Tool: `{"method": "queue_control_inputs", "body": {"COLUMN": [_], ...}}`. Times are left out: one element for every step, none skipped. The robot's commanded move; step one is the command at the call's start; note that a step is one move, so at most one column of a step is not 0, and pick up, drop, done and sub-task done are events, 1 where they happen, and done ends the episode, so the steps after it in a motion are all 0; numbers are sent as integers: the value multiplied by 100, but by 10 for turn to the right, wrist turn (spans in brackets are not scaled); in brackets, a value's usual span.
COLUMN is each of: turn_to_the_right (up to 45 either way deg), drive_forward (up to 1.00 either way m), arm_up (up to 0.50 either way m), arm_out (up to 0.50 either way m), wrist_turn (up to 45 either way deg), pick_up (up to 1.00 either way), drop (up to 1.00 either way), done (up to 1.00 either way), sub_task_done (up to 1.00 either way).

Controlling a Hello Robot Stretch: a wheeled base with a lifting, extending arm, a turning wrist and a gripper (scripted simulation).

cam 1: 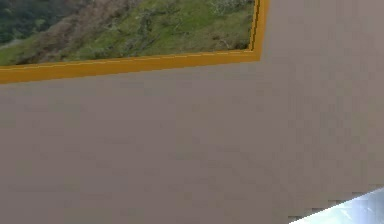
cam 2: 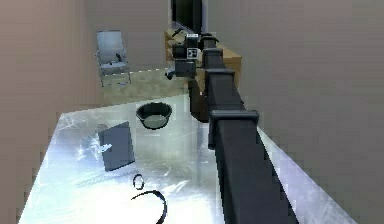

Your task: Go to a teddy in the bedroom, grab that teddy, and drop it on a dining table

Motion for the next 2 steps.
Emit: {"method": "queue_control_inputs", "body": {"turn_to_the_right": [0, 0], "drive_forward": [0, 0], "arm_up": [0, 0], "arm_out": [-8, 0], "wrist_turn": [0, 0], "pick_up": [0, 0], "drop": [0, 0], "done": [0, 100], "sub_task_done": [0, 0]}}
